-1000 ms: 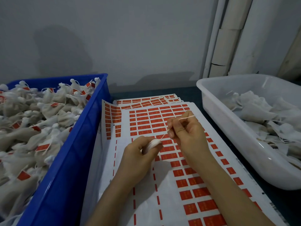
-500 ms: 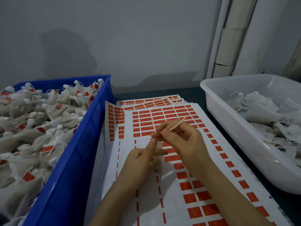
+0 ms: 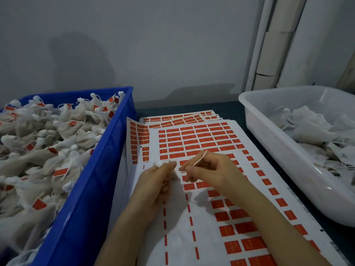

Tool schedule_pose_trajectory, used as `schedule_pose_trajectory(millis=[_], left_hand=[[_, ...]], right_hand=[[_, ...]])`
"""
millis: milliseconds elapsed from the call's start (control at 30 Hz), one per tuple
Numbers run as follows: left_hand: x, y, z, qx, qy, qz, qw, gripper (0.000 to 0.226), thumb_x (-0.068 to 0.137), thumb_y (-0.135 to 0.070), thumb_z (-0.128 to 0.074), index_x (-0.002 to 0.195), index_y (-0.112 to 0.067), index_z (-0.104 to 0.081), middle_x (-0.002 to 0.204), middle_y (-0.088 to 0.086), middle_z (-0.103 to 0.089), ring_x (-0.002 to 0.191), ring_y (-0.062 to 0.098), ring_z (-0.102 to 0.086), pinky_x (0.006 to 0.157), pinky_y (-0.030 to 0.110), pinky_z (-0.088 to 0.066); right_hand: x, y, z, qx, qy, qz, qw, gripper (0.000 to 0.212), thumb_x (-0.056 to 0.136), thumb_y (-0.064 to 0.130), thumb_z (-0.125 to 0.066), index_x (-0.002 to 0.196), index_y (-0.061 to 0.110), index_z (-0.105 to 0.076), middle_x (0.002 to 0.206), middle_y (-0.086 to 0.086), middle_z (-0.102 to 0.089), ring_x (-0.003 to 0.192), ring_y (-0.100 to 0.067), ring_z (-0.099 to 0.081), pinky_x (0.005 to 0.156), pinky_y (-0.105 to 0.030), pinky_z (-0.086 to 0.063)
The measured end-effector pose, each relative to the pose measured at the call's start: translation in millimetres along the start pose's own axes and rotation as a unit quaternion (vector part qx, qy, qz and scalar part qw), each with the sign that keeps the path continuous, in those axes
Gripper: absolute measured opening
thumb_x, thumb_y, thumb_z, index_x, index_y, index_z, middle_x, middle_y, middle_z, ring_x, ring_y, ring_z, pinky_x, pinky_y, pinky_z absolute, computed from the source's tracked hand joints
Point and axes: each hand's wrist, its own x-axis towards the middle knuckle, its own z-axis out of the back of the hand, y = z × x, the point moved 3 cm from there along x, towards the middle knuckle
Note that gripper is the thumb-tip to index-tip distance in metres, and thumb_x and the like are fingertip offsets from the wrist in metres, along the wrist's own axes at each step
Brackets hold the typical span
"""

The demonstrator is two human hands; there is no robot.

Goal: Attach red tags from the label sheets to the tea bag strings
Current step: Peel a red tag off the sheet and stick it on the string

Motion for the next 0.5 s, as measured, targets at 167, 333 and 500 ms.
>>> schedule_pose_trajectory(millis=[167,333,500], left_hand=[[-2,-1,0,0.186,-0.052,-0.075,0.978,0.003,0.088,-0.032,-0.062,0.089,-0.03,-0.06,0.083,-0.013,-0.063,0.07,0.009,-0.063,0.046,0.009,-0.041],[-2,0,-7,0.375,-0.009,-0.187,0.908,0.014,0.085,-0.035,-0.065,0.086,-0.039,-0.052,0.083,-0.029,-0.054,0.069,0.003,-0.059,0.061,0.007,-0.046],[2,2,-6,0.486,-0.035,-0.288,0.824,0.023,0.089,-0.034,-0.059,0.11,-0.028,-0.057,0.12,-0.011,-0.054,0.098,0.002,-0.039,0.091,0.016,-0.03]], right_hand=[[5,-10,3,-0.087,-0.055,-0.014,0.995,0.013,0.082,0.028,-0.067,0.074,0.036,-0.062,0.08,0.029,-0.063,0.082,0.012,-0.058,0.06,-0.003,-0.044],[5,-12,-5,-0.273,-0.043,0.078,0.958,0.015,0.082,0.033,-0.066,0.073,0.038,-0.055,0.109,0.039,-0.041,0.108,0.02,-0.031,0.087,-0.004,-0.022],[0,-10,-12,-0.311,-0.026,0.158,0.937,0.01,0.082,0.032,-0.066,0.09,0.027,-0.067,0.136,0.031,-0.034,0.131,0.009,-0.015,0.106,-0.016,-0.009]])
